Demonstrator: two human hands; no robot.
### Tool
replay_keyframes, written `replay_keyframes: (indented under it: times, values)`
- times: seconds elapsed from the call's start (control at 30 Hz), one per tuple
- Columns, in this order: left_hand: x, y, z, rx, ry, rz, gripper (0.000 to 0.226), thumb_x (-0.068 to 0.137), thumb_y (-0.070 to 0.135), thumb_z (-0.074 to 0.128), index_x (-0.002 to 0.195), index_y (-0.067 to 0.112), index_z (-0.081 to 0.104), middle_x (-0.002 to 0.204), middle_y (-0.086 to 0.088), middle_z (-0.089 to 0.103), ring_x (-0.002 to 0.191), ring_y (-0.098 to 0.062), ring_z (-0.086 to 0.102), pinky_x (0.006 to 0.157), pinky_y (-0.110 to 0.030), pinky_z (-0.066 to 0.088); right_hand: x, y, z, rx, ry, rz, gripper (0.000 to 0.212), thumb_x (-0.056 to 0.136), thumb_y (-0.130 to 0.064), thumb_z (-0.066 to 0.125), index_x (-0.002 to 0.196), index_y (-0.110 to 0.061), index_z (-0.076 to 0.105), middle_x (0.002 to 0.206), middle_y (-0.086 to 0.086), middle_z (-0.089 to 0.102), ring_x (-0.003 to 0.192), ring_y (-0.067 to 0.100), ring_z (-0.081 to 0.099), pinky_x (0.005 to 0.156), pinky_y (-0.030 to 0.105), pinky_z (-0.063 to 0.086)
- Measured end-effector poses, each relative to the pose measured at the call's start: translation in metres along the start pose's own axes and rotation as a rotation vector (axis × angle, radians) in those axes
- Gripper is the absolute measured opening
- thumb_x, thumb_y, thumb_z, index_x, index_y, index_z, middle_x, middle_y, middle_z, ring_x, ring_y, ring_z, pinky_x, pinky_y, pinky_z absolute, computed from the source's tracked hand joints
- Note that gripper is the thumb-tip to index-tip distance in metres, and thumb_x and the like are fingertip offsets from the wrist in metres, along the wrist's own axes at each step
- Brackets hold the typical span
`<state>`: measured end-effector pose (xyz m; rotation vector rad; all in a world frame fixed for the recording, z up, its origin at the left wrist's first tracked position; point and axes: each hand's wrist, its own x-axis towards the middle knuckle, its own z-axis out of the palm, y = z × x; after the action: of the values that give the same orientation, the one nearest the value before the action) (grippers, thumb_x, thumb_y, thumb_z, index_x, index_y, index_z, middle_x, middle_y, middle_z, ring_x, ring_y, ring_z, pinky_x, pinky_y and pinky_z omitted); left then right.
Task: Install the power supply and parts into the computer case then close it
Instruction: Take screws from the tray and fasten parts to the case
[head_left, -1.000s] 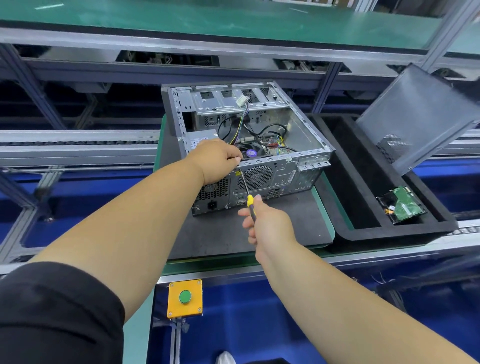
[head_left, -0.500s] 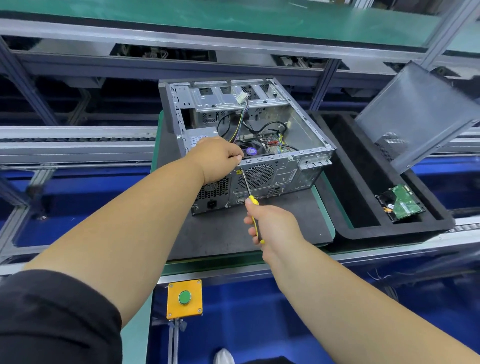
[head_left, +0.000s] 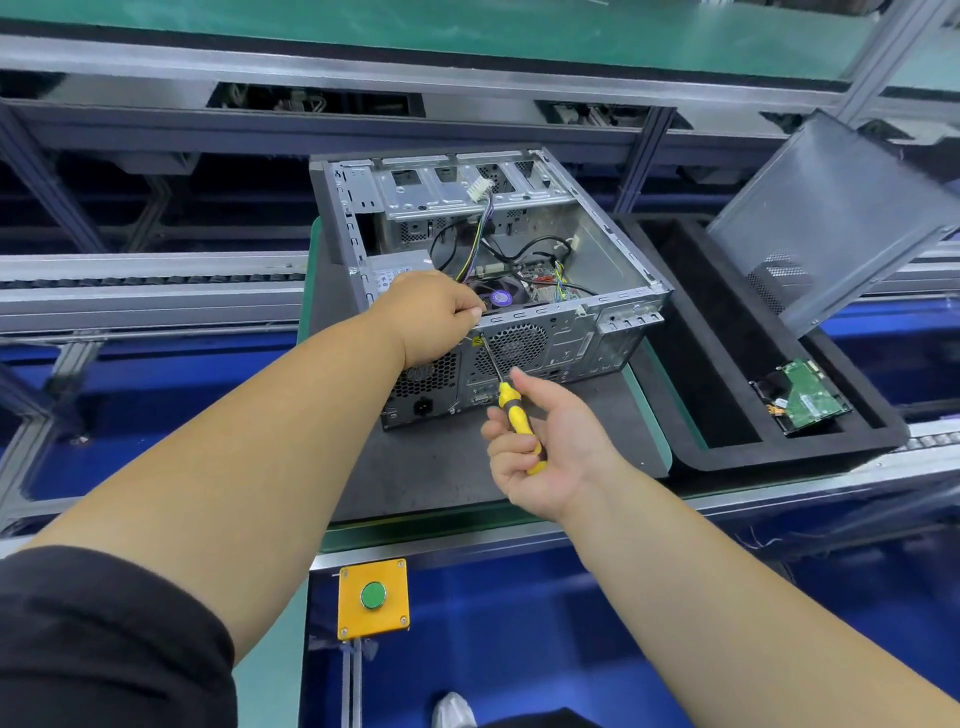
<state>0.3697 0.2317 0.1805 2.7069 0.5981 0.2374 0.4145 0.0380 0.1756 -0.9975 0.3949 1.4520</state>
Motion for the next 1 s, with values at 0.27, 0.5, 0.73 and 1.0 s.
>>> replay_keyframes:
  times: [0.27,0.5,0.73,1.0]
  values:
    - [0.000,-0.001,0.001,0.002,-0.001,0.034,0.038,0.098,0.021,0.042,0.062,0.015,0.031,0.062,-0.006,0.035,0.065,-0.022,0.033,0.061,-0.031,0.026,0.011,0.010,0.004,-0.593,0.403,-0.322,0.039,0.096,-0.046,0.057,0.078,-0.012,0.063,0.064,-0.002,0.058,0.045,0.009,0.038,0.036,0.017,0.029]
    - [0.001,-0.001,0.003,0.016,0.027,0.023,0.040,0.099,0.024,0.041,0.061,0.015,0.033,0.064,-0.006,0.041,0.070,-0.025,0.039,0.063,-0.032,0.025,0.002,0.007,0.011,0.034,0.017,0.043,0.043,0.100,-0.043,0.049,0.085,-0.005,0.063,0.052,-0.002,0.047,0.031,0.006,0.032,0.028,0.015,0.023]
    - [0.000,-0.002,0.004,0.024,0.039,0.042,0.041,0.099,0.023,0.042,0.060,0.017,0.030,0.062,-0.003,0.038,0.072,-0.024,0.036,0.065,-0.031,0.020,0.005,0.019,0.014,-0.258,0.290,-0.230,0.028,0.086,-0.036,0.074,0.079,-0.012,0.063,0.064,0.000,0.054,0.044,0.008,0.044,0.036,0.017,0.035]
    - [0.000,-0.002,0.003,0.014,0.054,0.049,0.042,0.099,0.023,0.042,0.059,0.016,0.030,0.060,-0.002,0.036,0.069,-0.023,0.035,0.059,-0.032,0.019,0.005,0.013,0.013,-0.132,0.178,-0.064,0.043,0.098,-0.049,0.051,0.079,-0.011,0.060,0.050,-0.002,0.054,0.032,0.005,0.033,0.032,0.016,0.024]
